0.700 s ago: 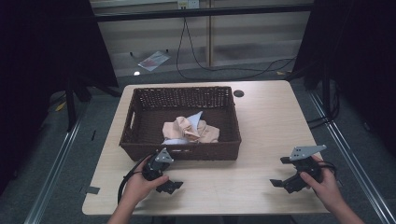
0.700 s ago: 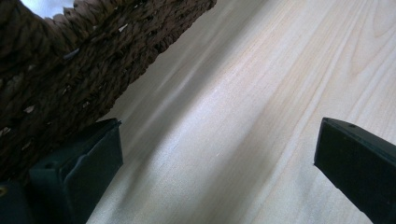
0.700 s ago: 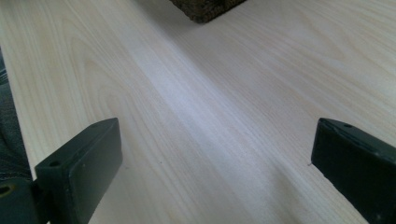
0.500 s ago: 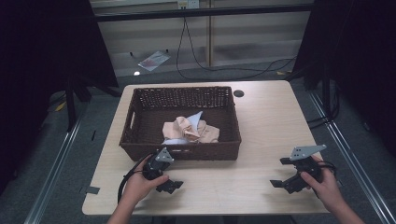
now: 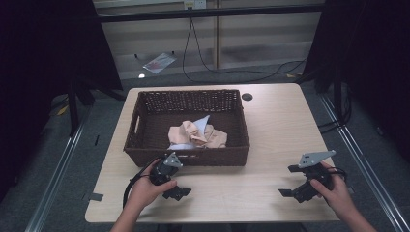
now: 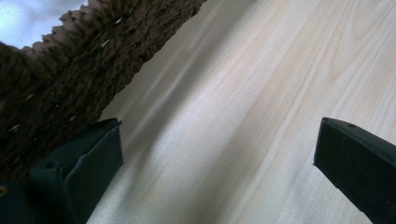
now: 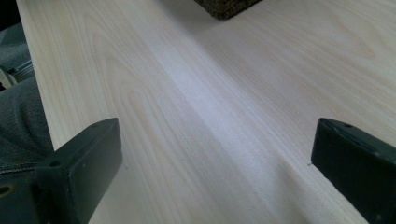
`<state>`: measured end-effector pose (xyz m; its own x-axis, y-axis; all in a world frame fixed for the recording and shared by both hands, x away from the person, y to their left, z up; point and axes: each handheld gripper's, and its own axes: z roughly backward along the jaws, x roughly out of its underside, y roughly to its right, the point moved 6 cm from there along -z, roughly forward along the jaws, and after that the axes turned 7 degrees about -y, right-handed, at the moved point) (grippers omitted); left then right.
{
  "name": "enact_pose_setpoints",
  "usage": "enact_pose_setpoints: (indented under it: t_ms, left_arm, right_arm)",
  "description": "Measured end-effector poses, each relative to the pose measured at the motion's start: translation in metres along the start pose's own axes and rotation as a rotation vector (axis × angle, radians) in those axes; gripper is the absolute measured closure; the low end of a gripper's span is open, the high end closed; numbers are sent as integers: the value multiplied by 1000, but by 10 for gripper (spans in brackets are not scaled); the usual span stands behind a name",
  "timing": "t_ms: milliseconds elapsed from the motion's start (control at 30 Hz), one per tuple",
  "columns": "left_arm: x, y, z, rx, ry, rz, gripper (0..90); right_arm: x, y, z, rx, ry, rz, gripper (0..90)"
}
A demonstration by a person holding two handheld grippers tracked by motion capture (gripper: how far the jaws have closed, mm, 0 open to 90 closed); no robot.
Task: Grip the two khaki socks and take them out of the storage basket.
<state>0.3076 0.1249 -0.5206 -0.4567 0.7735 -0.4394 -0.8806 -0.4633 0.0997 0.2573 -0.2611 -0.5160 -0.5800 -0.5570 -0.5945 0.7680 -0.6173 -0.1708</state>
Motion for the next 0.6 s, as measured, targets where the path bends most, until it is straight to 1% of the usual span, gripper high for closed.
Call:
enact_pose_setpoints:
  t_ms: [33,133,167,233,300,400,467,500,533,600]
  left_arm:
    - [0,1,0,3,3,12,11]
    - [-1,2,1,9,-10,2,12]
    - [-2,3,2,19,-12,3,12]
    - [-2,3,4,24,-21,6,12]
    - [-4,2,8,31,-36,-7,12]
    - [-6,3,10,44,-29,2,12]
    - [-8,4,12,55,-36,-9,12]
    - [-9,6,14,64,-42,-6,12]
    - [-10,6,15,73,-52,-18,12]
    - [-12,8,18,81,-50,-11,13]
  right_arm:
    - [0,0,0,-2,-5,-2,19]
    - [0,-1,-1,-11,-7,4,19]
    - [1,-2,-1,-10,-15,1,19]
    - [1,-2,-2,-13,-15,0,20]
    - [0,-2,-1,-20,-9,0,20]
    - [0,-2,-2,-21,-7,3,19]
    - [-1,-2,-3,-26,-10,5,19]
    - [0,-3,-3,-27,-16,5,19]
    - [0,-3,-4,-29,-19,6,19]
    - [0,-4,-3,-32,-19,8,19]
